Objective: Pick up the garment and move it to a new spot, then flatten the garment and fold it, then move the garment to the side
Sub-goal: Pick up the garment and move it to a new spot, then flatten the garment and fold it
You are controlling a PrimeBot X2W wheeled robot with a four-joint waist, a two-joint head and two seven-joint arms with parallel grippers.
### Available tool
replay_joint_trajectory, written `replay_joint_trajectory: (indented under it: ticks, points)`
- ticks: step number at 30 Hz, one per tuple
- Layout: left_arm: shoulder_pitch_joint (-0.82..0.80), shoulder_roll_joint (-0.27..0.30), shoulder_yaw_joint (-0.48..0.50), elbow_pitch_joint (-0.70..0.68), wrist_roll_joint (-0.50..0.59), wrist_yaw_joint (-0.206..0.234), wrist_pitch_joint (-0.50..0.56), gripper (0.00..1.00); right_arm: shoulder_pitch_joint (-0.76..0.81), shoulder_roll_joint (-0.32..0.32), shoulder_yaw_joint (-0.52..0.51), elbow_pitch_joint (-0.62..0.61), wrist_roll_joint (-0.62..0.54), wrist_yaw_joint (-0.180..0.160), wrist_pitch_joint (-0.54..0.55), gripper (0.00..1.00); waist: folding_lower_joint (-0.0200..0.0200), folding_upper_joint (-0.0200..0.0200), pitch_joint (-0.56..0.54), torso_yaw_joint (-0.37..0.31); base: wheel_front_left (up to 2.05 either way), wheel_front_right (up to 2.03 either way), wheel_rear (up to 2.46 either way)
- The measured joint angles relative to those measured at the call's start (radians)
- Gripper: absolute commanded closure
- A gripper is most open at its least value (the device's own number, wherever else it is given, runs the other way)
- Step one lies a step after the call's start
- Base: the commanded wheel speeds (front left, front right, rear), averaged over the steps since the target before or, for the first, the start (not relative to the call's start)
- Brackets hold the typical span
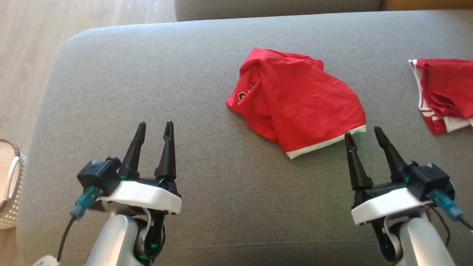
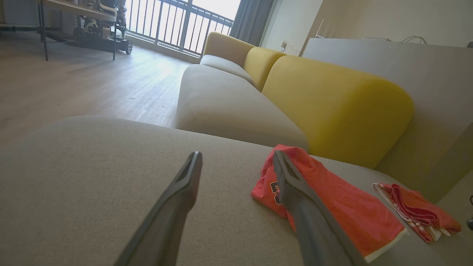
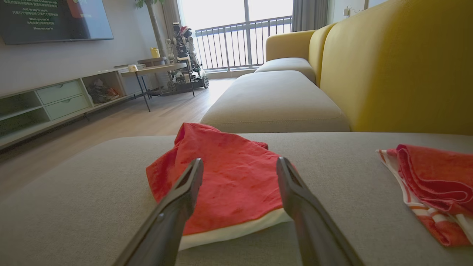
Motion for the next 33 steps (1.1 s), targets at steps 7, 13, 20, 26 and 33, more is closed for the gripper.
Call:
replay_joint_trajectory:
  ticks: [7,13,20,26,33]
  points:
    - [-0.001,-0.011,0.006,-0.002,0.029,-0.013,0.0,0.0,-0.01,0.0,0.135,0.022,-0.009,0.0,0.011,0.0,0.0,0.0,0.011,0.027,0.0,0.0,0.0]
    - [-0.002,-0.013,-0.01,0.002,0.016,-0.019,0.0,0.0,-0.12,-0.002,0.233,0.1,-0.041,0.0,0.029,0.0,0.0,0.0,0.029,0.077,0.0,0.0,0.0]
    - [-0.012,-0.014,-0.094,0.021,-0.033,-0.008,0.0,0.0,-0.266,-0.007,0.25,0.314,-0.051,0.0,0.059,0.0,0.0,0.0,0.059,0.162,0.0,0.0,0.0]
    - [-0.029,-0.014,-0.147,0.027,-0.073,0.009,0.0,0.0,-0.395,-0.008,0.163,0.498,-0.133,0.0,0.054,0.0,0.0,0.0,0.09,0.253,0.0,0.0,0.0]
    - [-0.029,-0.015,-0.161,0.035,-0.088,0.033,0.0,0.0,-0.464,-0.013,0.01,0.629,-0.229,0.0,0.031,0.0,0.0,0.0,0.111,0.346,0.0,0.0,0.0]
